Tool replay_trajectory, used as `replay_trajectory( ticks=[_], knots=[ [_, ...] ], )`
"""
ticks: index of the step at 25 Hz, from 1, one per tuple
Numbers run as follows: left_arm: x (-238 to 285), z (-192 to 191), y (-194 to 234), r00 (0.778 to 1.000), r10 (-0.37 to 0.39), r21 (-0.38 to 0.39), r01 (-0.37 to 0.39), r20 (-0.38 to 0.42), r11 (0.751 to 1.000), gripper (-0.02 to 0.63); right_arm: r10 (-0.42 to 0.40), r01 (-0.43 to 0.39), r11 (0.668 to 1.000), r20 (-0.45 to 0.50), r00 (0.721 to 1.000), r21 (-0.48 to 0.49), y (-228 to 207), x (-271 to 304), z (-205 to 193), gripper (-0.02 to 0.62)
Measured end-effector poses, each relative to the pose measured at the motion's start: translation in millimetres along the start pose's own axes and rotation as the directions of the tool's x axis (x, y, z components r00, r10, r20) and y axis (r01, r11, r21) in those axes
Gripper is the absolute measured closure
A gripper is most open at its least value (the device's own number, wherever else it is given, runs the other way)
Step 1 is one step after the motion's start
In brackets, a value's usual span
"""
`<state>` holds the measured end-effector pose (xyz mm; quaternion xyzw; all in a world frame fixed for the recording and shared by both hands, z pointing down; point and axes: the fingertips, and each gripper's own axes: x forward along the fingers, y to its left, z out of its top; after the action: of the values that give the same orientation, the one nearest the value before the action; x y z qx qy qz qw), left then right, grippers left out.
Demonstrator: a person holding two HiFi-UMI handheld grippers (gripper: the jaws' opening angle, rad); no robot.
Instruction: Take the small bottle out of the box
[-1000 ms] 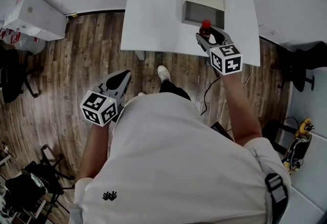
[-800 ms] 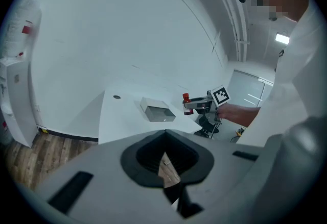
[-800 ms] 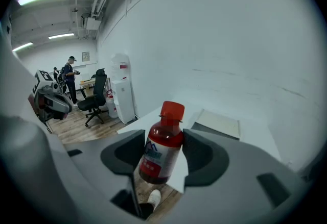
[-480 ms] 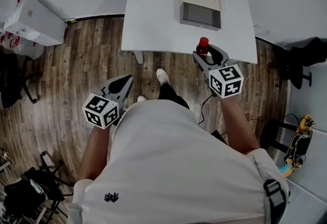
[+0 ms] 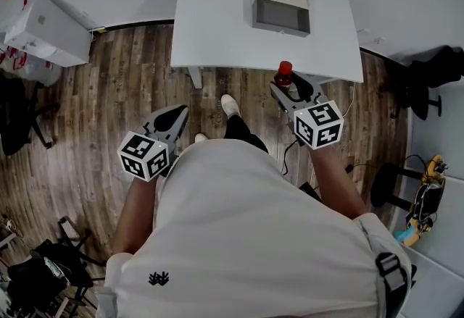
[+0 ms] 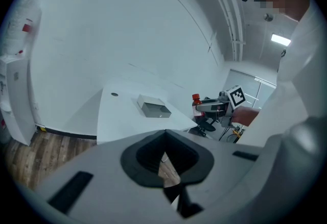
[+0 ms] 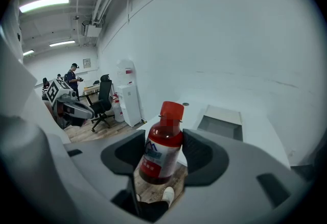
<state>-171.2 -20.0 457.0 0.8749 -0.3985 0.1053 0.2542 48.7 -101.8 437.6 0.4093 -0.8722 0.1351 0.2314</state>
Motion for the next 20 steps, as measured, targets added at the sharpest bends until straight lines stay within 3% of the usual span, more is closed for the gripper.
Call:
replay_trajectory(
  ticks=[20],
  knots=[
    [-14.6, 0.8, 0.7, 1.0, 0.007, -0.005, -0.007, 0.024, 1.0, 0.6, 0.016, -0.015, 0.999, 0.023, 1.0, -0.034, 21.8, -9.8, 12.2, 0.365]
  ],
)
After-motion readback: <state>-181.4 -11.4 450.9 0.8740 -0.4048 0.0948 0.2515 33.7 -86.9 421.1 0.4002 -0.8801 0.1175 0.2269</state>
